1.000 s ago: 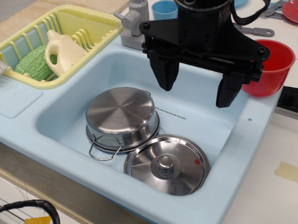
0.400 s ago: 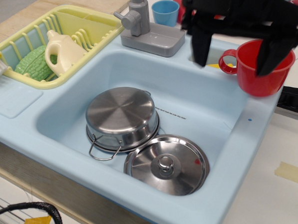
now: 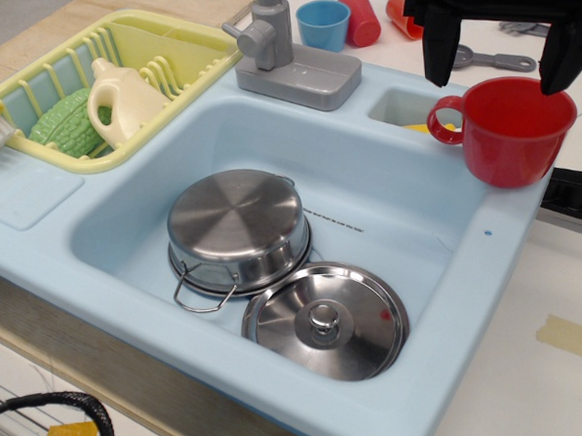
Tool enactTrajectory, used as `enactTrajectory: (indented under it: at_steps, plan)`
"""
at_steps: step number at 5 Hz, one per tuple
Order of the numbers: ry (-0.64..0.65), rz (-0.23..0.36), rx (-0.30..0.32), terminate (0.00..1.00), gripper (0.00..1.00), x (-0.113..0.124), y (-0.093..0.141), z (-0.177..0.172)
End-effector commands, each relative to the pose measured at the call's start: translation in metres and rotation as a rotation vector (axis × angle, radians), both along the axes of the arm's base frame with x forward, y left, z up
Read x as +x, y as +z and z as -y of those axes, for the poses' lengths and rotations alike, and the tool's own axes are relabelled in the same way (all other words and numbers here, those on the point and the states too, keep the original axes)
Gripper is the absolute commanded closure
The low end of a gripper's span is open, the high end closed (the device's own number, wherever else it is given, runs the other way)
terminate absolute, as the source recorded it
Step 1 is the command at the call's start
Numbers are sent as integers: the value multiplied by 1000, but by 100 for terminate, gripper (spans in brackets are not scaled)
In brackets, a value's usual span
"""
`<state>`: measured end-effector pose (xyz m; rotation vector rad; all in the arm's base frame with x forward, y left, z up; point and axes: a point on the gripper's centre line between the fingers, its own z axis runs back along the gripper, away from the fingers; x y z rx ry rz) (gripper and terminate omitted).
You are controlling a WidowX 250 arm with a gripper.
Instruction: Put cup from anywhere into sink
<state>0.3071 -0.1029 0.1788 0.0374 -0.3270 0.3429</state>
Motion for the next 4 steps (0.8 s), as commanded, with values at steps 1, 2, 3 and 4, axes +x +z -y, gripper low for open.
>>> enactTrajectory:
  at_steps: [1, 2, 3, 4]
  plan:
    - [-20, 45, -15, 0, 0, 10, -7, -10]
    - [-32, 36, -37, 0, 0, 12, -14, -19]
    - [-42, 46, -37, 0, 0, 14, -23, -23]
    - [-60, 51, -58, 0, 0, 19, -33, -26]
